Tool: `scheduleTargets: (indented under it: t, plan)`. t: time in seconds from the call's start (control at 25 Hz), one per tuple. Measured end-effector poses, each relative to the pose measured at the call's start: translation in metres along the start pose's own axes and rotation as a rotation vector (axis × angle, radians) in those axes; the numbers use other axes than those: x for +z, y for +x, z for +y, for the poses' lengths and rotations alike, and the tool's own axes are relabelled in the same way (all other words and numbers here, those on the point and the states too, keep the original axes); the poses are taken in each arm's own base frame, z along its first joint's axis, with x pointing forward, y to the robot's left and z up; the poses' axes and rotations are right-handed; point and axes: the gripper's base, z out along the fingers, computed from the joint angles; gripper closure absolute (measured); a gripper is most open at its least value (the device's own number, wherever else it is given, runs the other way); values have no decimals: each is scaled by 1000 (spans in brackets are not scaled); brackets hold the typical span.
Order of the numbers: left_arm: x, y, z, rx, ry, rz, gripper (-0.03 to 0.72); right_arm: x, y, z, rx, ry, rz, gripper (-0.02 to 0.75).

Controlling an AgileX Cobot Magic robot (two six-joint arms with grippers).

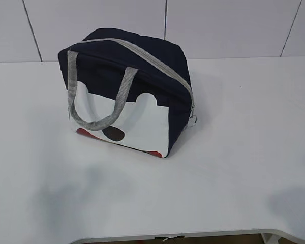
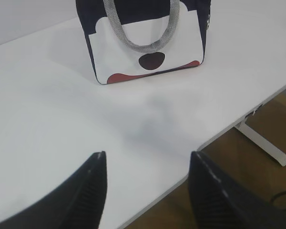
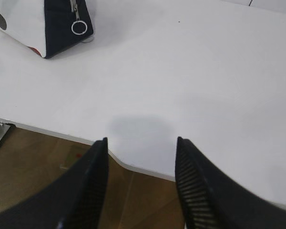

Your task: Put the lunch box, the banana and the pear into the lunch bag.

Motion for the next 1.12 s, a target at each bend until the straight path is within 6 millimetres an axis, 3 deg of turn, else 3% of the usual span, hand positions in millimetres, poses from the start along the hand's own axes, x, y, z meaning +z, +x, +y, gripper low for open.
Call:
scheduleTargets:
  t: [0.48,1.12]
  plan:
    - [2,-3,1,2,-11,-44,287,23,13,-1,16,26,52,349]
    - [6,12,-4,-19,40,91,288,24,14,-2,4,35,60,349]
